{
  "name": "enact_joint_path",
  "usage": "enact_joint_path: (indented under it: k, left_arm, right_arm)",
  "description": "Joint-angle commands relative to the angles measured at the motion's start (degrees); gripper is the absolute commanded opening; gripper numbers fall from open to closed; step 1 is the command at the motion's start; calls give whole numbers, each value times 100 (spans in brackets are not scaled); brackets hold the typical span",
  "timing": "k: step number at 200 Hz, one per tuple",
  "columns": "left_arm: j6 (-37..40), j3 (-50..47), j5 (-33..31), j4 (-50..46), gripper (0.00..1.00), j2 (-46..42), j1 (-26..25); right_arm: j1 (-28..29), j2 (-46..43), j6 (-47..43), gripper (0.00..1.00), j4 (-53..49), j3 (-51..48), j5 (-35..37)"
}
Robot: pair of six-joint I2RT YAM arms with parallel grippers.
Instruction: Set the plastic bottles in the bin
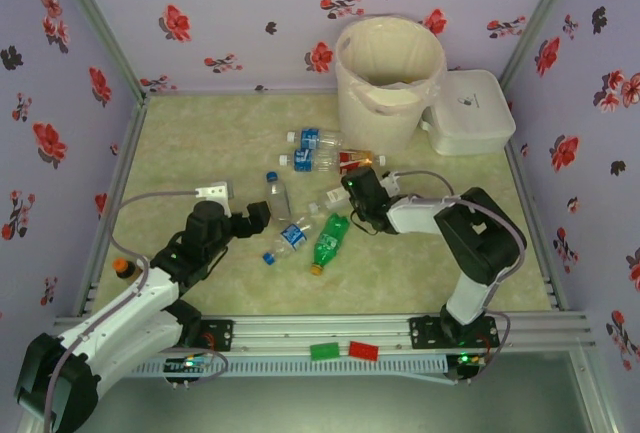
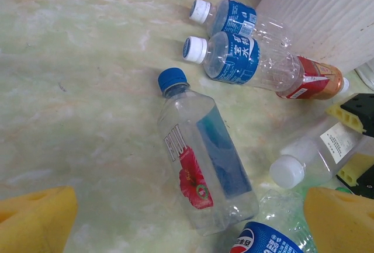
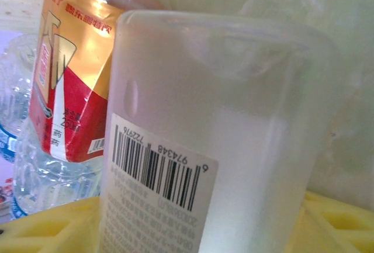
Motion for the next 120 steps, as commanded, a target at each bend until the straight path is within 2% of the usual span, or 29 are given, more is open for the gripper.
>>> enact_joint_path:
  k: [1, 33, 57, 120]
  left_arm:
    - [-145, 100, -83, -18, 100, -23, 43]
    - [-259, 157, -65, -2, 100, -8, 45]
    - [-343, 133, -41, -9, 100, -44, 45]
    - [-274, 258, -39, -183, 100, -140, 45]
  right_arm:
    - [-416, 771, 346, 52, 1231, -377, 151]
    - [-416, 905, 368, 46, 2398, -601, 144]
    - [-416, 919, 254, 41, 2916, -679, 145]
    - [-442, 38, -610, 39, 2515, -782, 246]
